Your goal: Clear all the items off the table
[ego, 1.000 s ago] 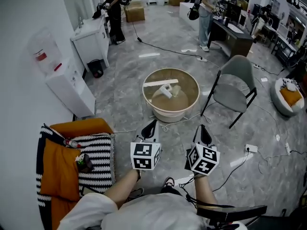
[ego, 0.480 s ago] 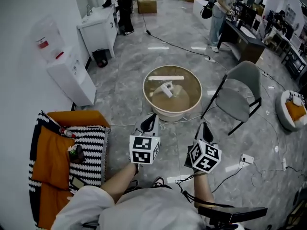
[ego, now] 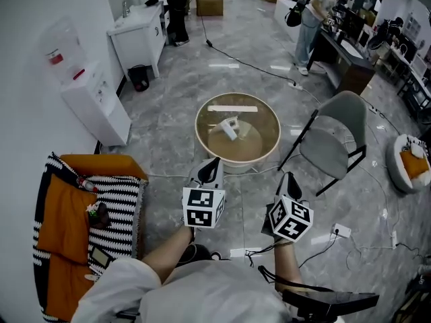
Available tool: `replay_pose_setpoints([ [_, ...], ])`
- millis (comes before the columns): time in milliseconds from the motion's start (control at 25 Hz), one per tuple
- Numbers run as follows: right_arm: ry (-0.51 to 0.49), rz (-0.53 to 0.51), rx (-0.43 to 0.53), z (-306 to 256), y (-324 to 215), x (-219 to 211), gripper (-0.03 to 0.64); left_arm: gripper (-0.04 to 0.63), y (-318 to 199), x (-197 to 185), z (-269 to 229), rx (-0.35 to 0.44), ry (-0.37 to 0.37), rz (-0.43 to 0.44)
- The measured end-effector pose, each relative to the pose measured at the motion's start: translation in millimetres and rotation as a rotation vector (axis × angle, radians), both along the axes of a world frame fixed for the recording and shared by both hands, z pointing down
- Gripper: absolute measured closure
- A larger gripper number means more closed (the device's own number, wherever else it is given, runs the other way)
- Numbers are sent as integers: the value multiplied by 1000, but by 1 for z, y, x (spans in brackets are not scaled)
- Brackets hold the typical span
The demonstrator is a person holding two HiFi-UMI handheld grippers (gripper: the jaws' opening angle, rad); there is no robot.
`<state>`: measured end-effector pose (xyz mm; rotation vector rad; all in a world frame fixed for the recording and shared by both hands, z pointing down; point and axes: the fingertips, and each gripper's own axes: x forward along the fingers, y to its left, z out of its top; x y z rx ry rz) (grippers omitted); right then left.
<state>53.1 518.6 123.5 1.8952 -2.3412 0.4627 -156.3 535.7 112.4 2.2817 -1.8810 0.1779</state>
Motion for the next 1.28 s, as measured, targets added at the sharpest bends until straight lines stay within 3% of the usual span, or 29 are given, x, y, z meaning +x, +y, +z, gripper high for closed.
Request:
replay_pose_setpoints([
  [600, 12, 16, -30, 21, -64, 10, 600, 592, -72, -1, 23, -26, 0, 6],
  [880, 56, 22, -47, 31, -133, 20, 600, 592, -144, 1, 49, -70, 22, -8],
  [1280, 50, -9, -91, 37, -244, 3, 600, 592, -253, -2, 37, -48, -12, -3],
])
